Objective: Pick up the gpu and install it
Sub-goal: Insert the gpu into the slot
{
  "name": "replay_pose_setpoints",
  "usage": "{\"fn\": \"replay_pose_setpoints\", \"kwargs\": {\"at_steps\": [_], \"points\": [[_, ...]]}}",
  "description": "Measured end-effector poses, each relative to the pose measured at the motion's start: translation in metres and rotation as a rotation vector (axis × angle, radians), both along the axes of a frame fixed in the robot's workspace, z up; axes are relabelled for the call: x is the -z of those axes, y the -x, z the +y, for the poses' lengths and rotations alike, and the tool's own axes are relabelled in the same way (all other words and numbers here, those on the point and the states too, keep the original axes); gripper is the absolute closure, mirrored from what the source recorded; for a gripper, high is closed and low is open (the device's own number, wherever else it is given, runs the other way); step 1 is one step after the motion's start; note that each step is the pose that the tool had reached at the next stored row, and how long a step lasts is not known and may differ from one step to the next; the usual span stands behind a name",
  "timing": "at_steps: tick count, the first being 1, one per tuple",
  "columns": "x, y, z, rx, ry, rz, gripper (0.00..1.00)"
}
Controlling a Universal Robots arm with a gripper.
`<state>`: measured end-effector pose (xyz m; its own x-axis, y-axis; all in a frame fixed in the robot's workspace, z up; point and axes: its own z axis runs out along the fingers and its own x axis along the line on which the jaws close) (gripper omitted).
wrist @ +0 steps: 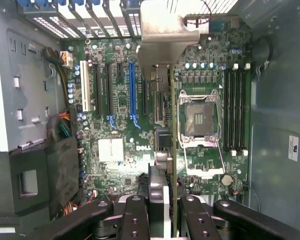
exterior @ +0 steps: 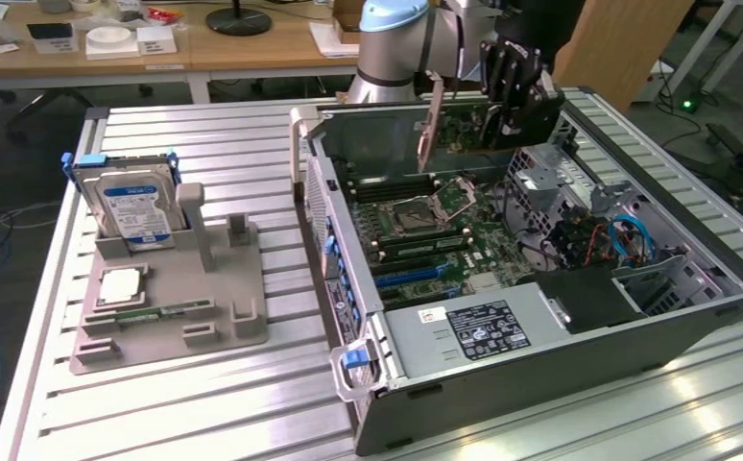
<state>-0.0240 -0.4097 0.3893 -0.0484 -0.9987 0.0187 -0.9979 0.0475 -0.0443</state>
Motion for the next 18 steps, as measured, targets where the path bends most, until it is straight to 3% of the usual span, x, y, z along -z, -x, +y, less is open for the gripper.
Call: {"fn": "replay_pose_setpoints", "kwargs": {"at_steps": [7,18], "points": [[0.0001,0.007,-0.0016,0.0,0.0002,-0.0002,0.72],[0.0011,0.007,-0.0145,0.0,0.0001,-0.0002,0.72]]}}
